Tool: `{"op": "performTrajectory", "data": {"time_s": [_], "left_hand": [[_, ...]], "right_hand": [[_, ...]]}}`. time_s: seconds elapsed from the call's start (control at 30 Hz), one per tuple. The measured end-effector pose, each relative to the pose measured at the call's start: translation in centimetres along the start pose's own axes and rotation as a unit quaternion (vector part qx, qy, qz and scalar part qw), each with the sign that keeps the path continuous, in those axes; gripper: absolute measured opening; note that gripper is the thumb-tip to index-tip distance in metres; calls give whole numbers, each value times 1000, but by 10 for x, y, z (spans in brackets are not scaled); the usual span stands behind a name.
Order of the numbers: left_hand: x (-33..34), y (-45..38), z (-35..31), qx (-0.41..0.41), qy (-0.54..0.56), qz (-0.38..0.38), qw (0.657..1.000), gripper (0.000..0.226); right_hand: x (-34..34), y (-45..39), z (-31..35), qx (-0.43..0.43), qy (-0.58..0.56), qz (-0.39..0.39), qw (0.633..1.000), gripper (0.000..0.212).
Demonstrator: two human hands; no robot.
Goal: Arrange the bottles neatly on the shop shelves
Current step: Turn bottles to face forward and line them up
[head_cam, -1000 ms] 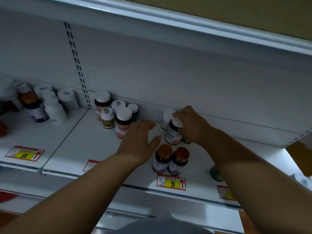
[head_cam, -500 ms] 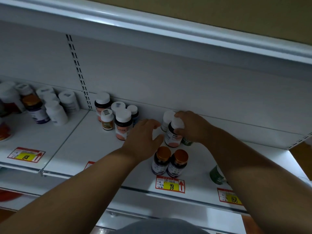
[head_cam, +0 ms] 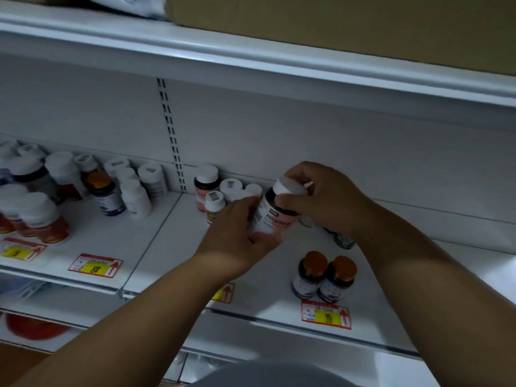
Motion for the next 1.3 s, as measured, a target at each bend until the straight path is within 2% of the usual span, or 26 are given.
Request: {"op": "performTrajectory", "data": {"time_s": [0.1, 0.23, 0.3, 0.4, 0.5, 0.63, 0.8, 0.93, 1.0, 1.03, 1.1, 1.13, 1.17, 1.2, 1.3], "left_hand": [[-38, 14, 19, -3, 0, 19, 1000, 54], [-86, 26, 81, -47, -51, 68, 995, 62], [-102, 30, 108, -60, -74, 107, 990, 60], [-118, 29, 132, -68, -86, 147, 983, 54], [-121, 27, 152, -68, -123, 165, 976, 60], [-117, 32, 163, -21, -127, 154, 980, 57], [-116, 35, 153, 57, -145, 81, 984, 57], [-114, 35, 157, 14, -150, 112, 982, 67], [-115, 34, 158, 2, -147, 134, 980, 67], [-117, 34, 157, -10, -138, 140, 980, 70], [-125, 34, 155, -46, -98, 136, 985, 86], [-130, 35, 151, -56, -71, 123, 988, 93], [-136, 36, 145, -56, -48, 108, 991, 99], [-140, 35, 137, -48, -34, 98, 993, 102], [-143, 29, 116, -18, -35, 111, 993, 105]], "right_hand": [[40, -7, 38, -5, -11, 11, 1000, 34], [105, -22, 82, -13, 12, 36, 999, 42], [136, -31, 99, -7, 20, 49, 999, 47], [171, -40, 113, 13, 45, 57, 997, 64], [189, -40, 116, 28, 60, 61, 996, 69], [198, -31, 114, 25, 77, 81, 993, 75], [197, -28, 111, 27, 54, 92, 994, 75], [199, -28, 111, 26, 57, 101, 993, 78], [195, -26, 114, 31, 43, 78, 996, 71], [187, -24, 113, 50, 31, 34, 998, 59], [159, -20, 106, 85, 44, -117, 988, 32], [145, -20, 99, 93, 82, -187, 974, 27], [135, -22, 89, 106, 125, -218, 962, 27], [129, -26, 76, 126, 166, -213, 955, 32], [134, -38, 47, 172, 189, -89, 963, 52]]}}
Point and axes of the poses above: each hand's wrist, its own y-axis away from the middle knuckle, its own x-axis out of the palm, z = x × y, the point moved 5 cm from there along -y, towards the middle knuckle, and after that the axes turned 14 degrees about y, right-handed, at the moved point
